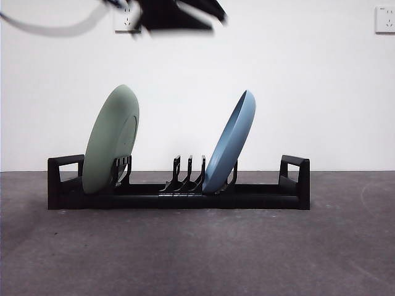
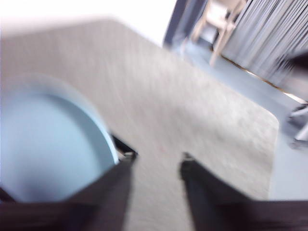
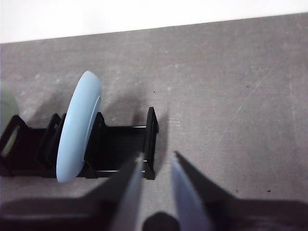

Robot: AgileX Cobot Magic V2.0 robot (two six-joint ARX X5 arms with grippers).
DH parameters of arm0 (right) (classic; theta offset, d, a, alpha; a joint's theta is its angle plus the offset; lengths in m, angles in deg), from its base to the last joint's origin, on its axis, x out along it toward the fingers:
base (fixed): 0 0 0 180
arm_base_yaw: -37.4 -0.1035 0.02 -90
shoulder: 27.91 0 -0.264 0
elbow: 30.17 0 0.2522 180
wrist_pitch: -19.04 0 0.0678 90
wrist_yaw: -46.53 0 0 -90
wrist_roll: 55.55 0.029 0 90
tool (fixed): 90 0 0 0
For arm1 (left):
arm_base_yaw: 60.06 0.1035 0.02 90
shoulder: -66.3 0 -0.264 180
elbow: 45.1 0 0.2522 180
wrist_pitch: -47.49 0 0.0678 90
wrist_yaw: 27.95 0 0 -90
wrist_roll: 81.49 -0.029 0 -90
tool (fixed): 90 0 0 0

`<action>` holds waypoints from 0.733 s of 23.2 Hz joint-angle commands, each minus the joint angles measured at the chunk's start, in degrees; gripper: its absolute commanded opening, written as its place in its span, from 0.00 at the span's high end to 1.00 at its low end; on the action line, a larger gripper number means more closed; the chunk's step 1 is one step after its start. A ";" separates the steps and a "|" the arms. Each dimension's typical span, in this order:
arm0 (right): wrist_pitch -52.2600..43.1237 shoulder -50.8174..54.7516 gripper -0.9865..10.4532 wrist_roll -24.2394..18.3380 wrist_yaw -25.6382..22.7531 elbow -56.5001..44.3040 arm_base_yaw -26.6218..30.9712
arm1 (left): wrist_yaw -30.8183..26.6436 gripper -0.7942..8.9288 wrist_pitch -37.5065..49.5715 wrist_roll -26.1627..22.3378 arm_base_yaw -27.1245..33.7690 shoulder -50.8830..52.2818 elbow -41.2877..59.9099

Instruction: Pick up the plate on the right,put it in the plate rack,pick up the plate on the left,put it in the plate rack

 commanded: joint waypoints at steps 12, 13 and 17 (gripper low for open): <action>-14.73 13.64 0.92 -5.66 5.95 -16.68 -0.63 | -22.91 0.93 -19.06 -11.65 9.68 32.92 15.19; -16.79 16.57 0.92 -5.31 6.16 -20.26 -1.07 | -22.95 0.93 -18.73 -10.91 10.27 36.09 18.80; -18.91 24.76 0.92 -5.27 6.03 -27.93 -2.36 | -22.91 0.93 -16.70 -8.63 10.73 46.05 28.13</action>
